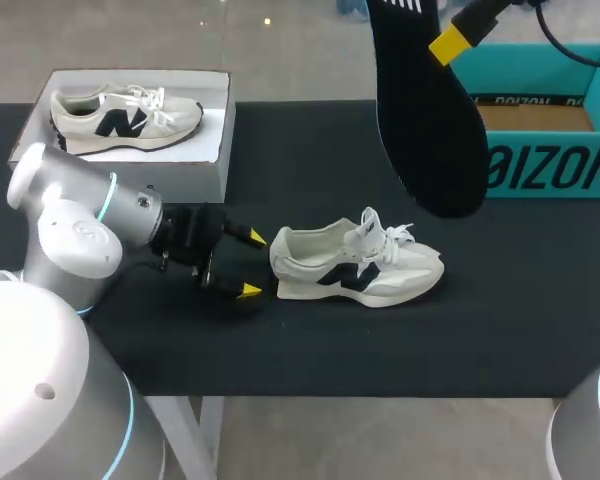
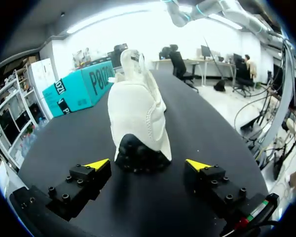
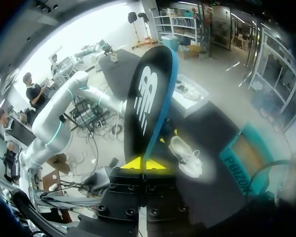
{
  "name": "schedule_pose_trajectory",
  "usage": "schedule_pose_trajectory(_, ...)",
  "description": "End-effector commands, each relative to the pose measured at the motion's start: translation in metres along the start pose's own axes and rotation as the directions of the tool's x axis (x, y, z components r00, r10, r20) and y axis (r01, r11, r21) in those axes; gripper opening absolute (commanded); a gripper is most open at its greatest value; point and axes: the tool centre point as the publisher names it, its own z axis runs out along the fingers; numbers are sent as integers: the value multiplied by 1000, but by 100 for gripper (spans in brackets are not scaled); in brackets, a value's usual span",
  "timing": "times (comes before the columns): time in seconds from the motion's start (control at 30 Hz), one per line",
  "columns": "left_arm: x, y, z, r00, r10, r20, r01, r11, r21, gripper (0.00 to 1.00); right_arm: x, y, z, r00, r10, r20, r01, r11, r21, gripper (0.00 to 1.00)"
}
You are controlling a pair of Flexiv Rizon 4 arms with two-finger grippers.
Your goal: Take the shoe out of the shoebox, open the shoe tongue, remove and reinsert the insole, then place the shoe into the shoebox
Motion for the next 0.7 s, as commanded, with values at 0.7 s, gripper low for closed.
schedule_pose_trajectory(0.7, -1, -57, -54, 988, 5, -156, -90, 832, -547, 100, -1, 1, 0, 1000, 2, 0, -2, 1000, 4, 0)
